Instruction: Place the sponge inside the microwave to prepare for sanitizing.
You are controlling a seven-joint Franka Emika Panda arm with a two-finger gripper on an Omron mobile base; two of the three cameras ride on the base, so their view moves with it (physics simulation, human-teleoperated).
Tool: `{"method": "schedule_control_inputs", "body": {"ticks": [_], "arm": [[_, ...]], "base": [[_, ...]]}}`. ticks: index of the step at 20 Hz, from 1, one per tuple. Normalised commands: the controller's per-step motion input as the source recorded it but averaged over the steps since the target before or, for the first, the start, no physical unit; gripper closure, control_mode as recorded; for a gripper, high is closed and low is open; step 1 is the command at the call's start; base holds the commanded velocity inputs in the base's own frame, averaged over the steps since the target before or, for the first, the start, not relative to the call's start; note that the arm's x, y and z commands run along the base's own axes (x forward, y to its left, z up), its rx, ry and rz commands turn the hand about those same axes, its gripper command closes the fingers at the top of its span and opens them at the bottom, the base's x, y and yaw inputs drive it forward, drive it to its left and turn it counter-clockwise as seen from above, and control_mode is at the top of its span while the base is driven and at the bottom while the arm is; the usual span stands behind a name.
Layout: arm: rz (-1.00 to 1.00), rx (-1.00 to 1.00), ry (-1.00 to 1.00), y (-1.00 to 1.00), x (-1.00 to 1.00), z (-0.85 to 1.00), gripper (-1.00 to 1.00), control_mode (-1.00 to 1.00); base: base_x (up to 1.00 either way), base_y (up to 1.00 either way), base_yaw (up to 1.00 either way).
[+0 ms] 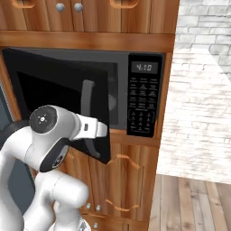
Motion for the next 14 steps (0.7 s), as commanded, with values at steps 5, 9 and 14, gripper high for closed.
{"method": "schedule_control_inputs", "body": {"ticks": [5,9,14], "arm": [[-0.07,-0.25,-0.36,0.73,-0.82,-0.96,1.00,-1.00],[-0.21,-0.54,-0.43,0.85,-0.54,-1.00,1.00,-1.00],[-0.36,-0.43,-0.29,0.96,-0.23,-0.90,1.00,-1.00]], "base": [[0.00,0.00,0.00],[0.00,0.00,0.00],[0.00,0.00,0.00]]}}
